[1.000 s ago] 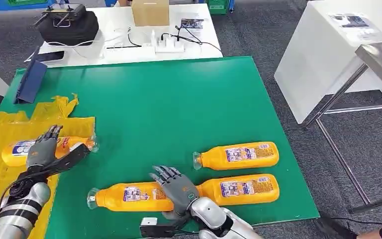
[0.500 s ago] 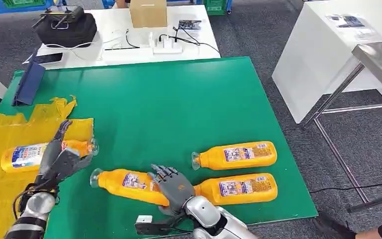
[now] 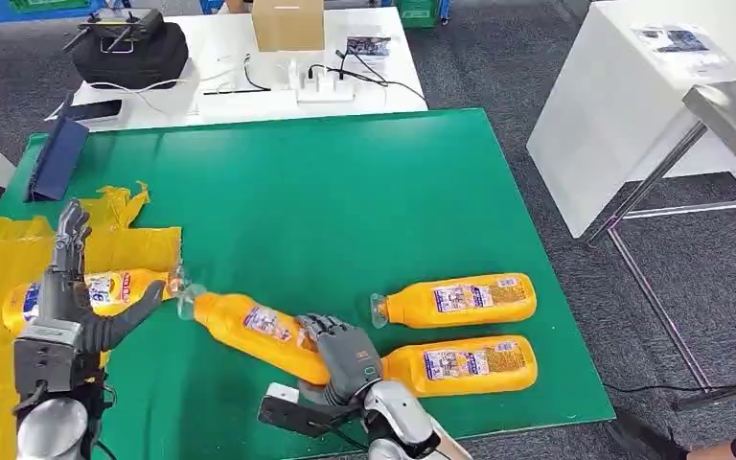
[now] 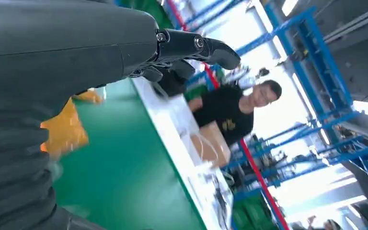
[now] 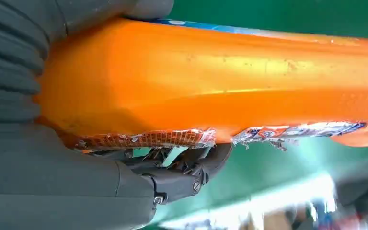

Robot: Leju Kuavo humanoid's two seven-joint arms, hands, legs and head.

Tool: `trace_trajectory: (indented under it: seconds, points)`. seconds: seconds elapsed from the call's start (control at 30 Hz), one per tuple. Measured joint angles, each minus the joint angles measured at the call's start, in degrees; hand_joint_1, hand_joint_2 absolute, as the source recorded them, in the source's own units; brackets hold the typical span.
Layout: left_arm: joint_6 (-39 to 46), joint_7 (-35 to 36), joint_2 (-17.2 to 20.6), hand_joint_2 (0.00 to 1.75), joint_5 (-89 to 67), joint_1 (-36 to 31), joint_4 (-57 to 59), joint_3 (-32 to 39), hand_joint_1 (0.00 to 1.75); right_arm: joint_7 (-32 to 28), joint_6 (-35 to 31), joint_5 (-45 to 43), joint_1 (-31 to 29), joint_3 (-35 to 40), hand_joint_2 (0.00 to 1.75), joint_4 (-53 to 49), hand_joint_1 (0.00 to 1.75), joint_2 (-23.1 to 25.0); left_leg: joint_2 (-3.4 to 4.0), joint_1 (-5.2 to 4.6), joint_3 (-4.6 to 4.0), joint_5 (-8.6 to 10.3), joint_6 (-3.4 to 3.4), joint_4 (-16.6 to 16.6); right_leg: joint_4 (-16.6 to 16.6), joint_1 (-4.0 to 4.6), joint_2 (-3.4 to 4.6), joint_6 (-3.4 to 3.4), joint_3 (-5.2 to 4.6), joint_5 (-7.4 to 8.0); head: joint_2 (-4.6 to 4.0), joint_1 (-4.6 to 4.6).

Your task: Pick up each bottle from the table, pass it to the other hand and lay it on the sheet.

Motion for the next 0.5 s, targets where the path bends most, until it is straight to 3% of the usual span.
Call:
trace_trajectory:
  seconds: [0.23, 0.5]
  points:
    - [-9.5, 4.3, -1.1, 1.75, 9.2, 3.3, -2.8, 0.4, 0.0, -9.0, -10.9, -7.8, 5.7, -7.1, 1.75, -10.0, 1.75, 2.2, 0.0, 0.0, 0.0, -0.04, -0.03, 0.0, 0.0, 0.0, 0.0, -0.01, -0.08, -0.03, 0.0, 0.0]
    - [-9.8, 4.4, -1.2, 1.75, 9.5, 3.5, -2.9, 0.4, 0.0, -9.5, -11.4, -8.4, 5.9, -7.5, 1.75, -10.7, 1.75, 2.3, 0.01, 0.0, 0.0, -0.04, -0.04, 0.0, 0.0, 0.0, 0.0, -0.01, -0.08, -0.03, 0.0, 0.0]
